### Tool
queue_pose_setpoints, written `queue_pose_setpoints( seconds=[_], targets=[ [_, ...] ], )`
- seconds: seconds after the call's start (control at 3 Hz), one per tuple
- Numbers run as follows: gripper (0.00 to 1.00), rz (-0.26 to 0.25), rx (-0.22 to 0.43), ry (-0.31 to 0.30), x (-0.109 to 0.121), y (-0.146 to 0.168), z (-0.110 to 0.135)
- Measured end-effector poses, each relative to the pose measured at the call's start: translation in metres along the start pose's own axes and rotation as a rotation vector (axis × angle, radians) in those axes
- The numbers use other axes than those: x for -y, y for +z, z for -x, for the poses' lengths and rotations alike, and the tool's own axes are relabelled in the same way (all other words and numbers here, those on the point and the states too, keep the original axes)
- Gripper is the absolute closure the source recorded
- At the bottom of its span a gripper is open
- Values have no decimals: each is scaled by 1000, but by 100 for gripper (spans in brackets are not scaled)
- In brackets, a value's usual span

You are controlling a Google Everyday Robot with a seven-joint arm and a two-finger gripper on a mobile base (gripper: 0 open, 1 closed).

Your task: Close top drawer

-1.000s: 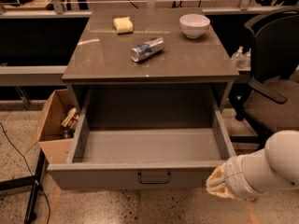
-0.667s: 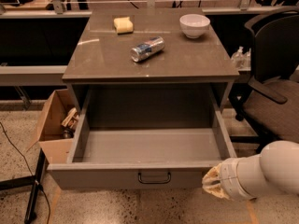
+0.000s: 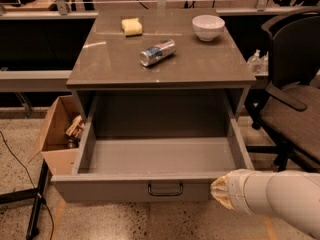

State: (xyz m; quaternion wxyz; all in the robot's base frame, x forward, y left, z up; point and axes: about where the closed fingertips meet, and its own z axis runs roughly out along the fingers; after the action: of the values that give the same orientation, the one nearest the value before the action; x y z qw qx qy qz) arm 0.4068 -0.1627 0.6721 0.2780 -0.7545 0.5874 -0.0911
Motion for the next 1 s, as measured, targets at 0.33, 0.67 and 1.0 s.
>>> queue_pose_setpoints(
  seconds=[0.33,0.67,1.0],
  targets=[
    [100,-61,-46,-26,10,7,-2],
    [100,-97,-85,-45,20,17,-13],
    [100,-106,-123,-78,31,30,-33]
  ],
)
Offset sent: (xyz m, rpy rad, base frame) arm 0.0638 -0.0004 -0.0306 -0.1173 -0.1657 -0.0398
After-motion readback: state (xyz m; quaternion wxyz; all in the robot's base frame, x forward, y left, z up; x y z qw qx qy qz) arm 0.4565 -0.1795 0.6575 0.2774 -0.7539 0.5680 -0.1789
